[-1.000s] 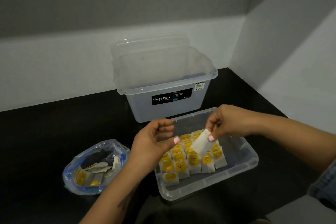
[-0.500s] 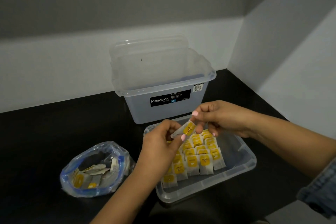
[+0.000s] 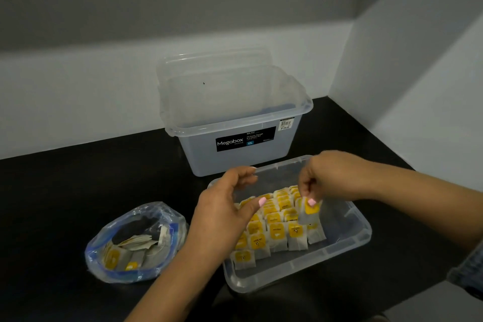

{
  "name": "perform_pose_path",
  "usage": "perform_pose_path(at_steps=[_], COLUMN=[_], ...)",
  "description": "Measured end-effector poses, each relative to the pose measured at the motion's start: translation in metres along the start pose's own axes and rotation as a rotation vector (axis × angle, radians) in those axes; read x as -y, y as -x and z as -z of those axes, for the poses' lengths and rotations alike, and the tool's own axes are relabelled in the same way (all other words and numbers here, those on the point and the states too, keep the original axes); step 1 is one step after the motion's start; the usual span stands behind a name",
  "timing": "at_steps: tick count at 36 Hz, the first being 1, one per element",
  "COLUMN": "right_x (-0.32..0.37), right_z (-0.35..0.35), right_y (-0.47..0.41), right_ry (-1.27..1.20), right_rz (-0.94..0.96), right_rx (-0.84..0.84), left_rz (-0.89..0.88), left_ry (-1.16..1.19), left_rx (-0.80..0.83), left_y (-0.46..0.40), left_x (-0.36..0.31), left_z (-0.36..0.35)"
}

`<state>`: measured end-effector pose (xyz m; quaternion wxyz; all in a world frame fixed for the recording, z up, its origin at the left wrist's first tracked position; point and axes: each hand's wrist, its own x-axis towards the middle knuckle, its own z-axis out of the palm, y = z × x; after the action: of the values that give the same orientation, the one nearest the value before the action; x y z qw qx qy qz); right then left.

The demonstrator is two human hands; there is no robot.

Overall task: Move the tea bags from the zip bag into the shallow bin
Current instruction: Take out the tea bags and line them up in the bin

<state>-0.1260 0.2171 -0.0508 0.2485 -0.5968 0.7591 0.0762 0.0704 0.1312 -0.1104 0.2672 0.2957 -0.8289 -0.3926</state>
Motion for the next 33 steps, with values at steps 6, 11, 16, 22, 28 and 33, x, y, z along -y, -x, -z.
perform_pose_path(at_steps=[6, 11, 16, 22, 28, 33], right_x=[-0.001, 0.0, -0.005, -0.003, 0.0, 0.0], right_z=[-0.031, -0.051, -0.06, -0.058, -0.057, -0.043], right_y=[-0.008, -0.017, -0.024, -0.022, -0.018, -0.008], right_ry=[0.256, 0.379, 0.619, 0.625, 0.535, 0.296], right_rz=[0.048, 0.052, 0.066, 0.069, 0.034, -0.012], right_rx=[0.144, 0.148, 0.047, -0.019, -0.006, 0.041], left_rz=[-0.005, 0.009, 0.026, 0.043, 0.045, 0.054], left_ry=[0.001, 0.008, 0.008, -0.007, -0.03, -0.158], left_rx=[0.003, 0.012, 0.016, 0.03, 0.026, 0.039], left_y=[0.002, 0.003, 0.004, 0.004, 0.005, 0.005], left_x=[0.001, 0.0, -0.001, -0.002, -0.003, 0.0], left_z=[0.001, 0.003, 0.004, 0.005, 0.009, 0.013])
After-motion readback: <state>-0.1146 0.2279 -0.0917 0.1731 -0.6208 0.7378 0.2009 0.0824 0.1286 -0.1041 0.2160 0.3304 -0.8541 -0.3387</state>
